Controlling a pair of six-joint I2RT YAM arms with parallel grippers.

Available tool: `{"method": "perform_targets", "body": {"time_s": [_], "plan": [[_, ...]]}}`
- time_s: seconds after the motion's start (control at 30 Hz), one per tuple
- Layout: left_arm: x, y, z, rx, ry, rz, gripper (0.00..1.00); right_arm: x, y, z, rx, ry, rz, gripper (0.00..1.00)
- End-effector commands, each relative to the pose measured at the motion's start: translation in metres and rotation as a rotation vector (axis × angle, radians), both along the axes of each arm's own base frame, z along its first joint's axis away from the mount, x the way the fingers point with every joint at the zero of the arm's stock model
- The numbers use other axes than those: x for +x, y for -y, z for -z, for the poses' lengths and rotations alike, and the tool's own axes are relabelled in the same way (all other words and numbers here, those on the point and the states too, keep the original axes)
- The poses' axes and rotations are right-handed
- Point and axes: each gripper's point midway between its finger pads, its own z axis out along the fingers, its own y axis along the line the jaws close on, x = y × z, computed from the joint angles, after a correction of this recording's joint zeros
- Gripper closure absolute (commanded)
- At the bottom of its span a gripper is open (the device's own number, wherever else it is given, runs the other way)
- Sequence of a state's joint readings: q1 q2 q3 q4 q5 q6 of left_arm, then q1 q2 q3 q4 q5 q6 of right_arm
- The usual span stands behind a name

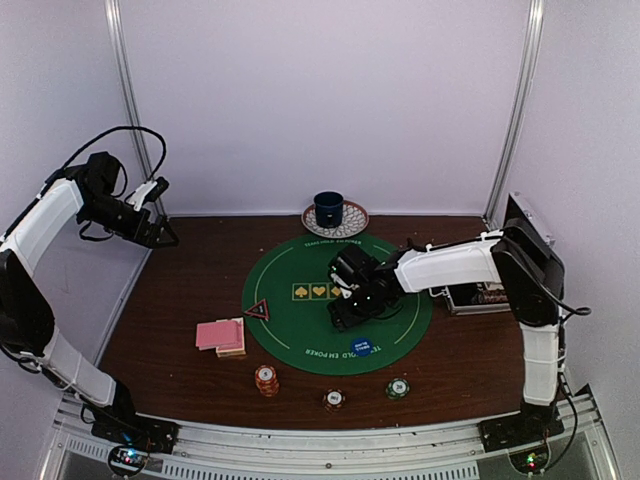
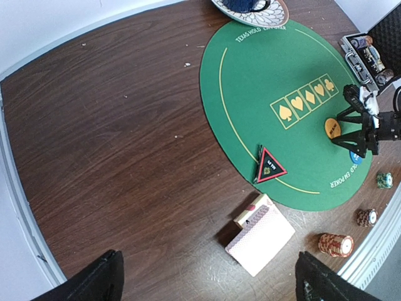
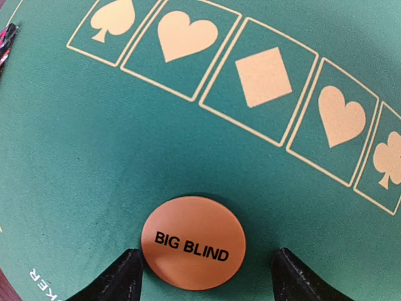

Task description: Distribute texas hold em gaming equipment

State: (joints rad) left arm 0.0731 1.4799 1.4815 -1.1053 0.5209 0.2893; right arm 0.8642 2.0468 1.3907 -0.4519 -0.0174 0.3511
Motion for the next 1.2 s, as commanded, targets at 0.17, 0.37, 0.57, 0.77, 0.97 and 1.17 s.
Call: {"method": "perform_targets", "body": {"time_s": [0.17,0.37,0.57,0.77,0.97,1.17], "plan": [[-0.002,0.002,-0.023,-0.011,0.060,0.008,0.02,-0.001,-0.001,0.021,-0.030,-0.031,0.007,0.29],[-0.002,0.001,-0.026,-0.005,0.068,0.004,0.03,0.023,0.009,0.020,-0.076,0.017,0.057,0.39],[-0.003,0.000,-0.027,0.006,0.074,0.002,0.02,0.048,0.013,0.017,-0.075,0.044,0.073,0.43],[-0.002,0.000,-0.027,0.006,0.074,0.003,0.02,0.070,0.006,0.012,-0.072,0.071,0.079,0.33],[-0.003,0.000,-0.029,0.012,0.080,0.011,0.03,0.055,0.005,-0.009,-0.045,0.077,0.059,0.21],[-0.004,-0.001,-0.028,0.016,0.078,0.015,0.02,0.009,0.022,0.001,-0.040,0.029,0.065,0.26]]}}
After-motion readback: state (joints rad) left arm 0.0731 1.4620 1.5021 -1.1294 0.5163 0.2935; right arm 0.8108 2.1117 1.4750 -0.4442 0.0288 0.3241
